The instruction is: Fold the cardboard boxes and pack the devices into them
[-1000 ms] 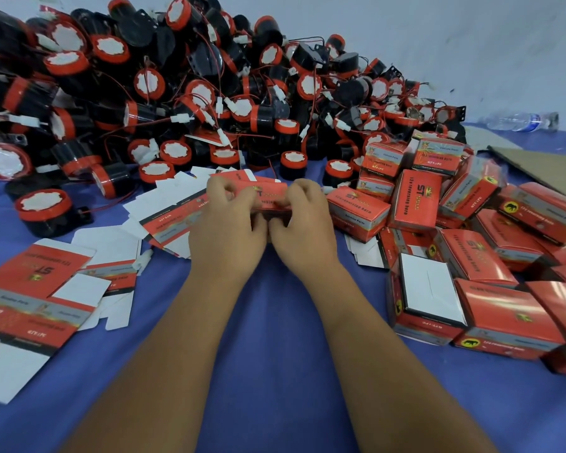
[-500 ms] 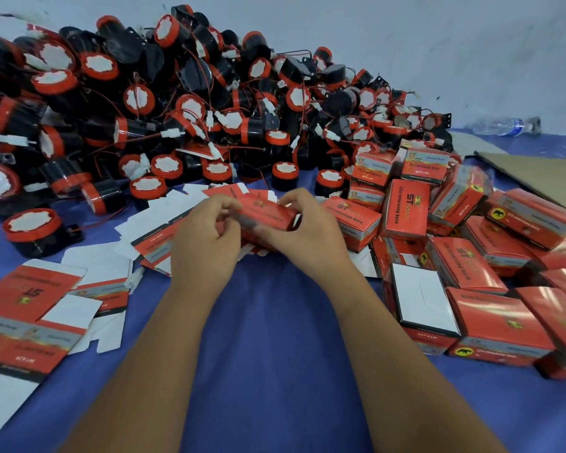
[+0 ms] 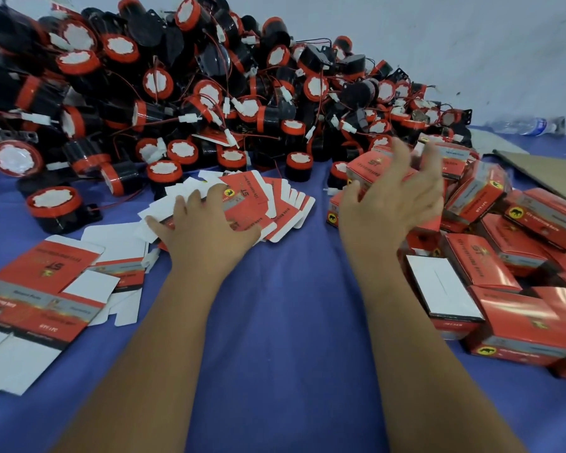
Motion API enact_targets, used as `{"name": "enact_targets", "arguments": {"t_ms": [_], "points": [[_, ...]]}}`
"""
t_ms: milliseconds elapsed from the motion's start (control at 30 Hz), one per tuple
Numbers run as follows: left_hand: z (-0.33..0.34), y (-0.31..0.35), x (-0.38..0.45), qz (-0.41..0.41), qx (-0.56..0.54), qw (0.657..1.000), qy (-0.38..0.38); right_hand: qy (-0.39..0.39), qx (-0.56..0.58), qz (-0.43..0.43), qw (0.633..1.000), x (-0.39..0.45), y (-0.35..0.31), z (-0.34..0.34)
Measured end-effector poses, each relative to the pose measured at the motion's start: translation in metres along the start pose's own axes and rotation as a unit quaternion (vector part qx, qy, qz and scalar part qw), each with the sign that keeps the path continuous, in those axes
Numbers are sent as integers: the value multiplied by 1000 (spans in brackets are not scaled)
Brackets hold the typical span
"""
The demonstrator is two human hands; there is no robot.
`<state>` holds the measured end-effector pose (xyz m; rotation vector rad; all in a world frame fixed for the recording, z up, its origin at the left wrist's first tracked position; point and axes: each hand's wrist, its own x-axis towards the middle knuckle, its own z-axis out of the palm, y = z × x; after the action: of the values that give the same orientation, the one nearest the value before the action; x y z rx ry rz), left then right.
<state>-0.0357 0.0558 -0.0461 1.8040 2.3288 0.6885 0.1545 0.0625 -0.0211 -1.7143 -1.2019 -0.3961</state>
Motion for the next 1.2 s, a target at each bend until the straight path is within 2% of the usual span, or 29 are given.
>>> {"name": "enact_targets", "arguments": {"t_ms": [67,133,200,233,300,367,467,600,667,733,800,833,900,1033,1133,1200], "points": [[0,-1,-1,50,-54,997,15,-22,39,-130,990,-10,-17,-1],[-1,0,-4,105,-157,982,22,-173,92,-217,956,-19,-28,3],[0,1,-5,137,-183,972,53,-337,70,-202,917,-30,-31,8],[1,0,-3,139,-148,976,84,-387,33,-182,903,-34,-30,14],[3,-4,1,88,-73,988,107,-427,-2,-154,891,-39,-27,21],[2,-5,2,29,-50,996,74,-405,8,-124,906,-37,-25,23],[5,-3,0,38,-41,996,74,-366,1,-87,926,-33,-22,24],[7,2,-1,41,-25,997,58,-414,116,1,903,-32,-27,19],[6,3,-1,31,-107,991,72,-407,185,64,892,-31,-31,17],[0,5,1,38,-294,949,112,-381,303,155,860,-28,-34,15],[-9,7,2,35,-483,865,135,-332,431,222,809,-25,-36,13],[-14,8,3,27,-539,830,143,-301,468,225,800,-22,-36,12],[-17,10,3,16,-588,795,147,-245,501,222,800,-19,-36,9],[-8,10,3,38,-564,817,117,-143,518,242,808,-17,-37,4],[-6,10,3,69,-545,828,112,-53,524,136,839,-14,-36,-2],[-5,12,4,71,-576,810,77,-59,527,49,846,-16,-35,-2]]}}
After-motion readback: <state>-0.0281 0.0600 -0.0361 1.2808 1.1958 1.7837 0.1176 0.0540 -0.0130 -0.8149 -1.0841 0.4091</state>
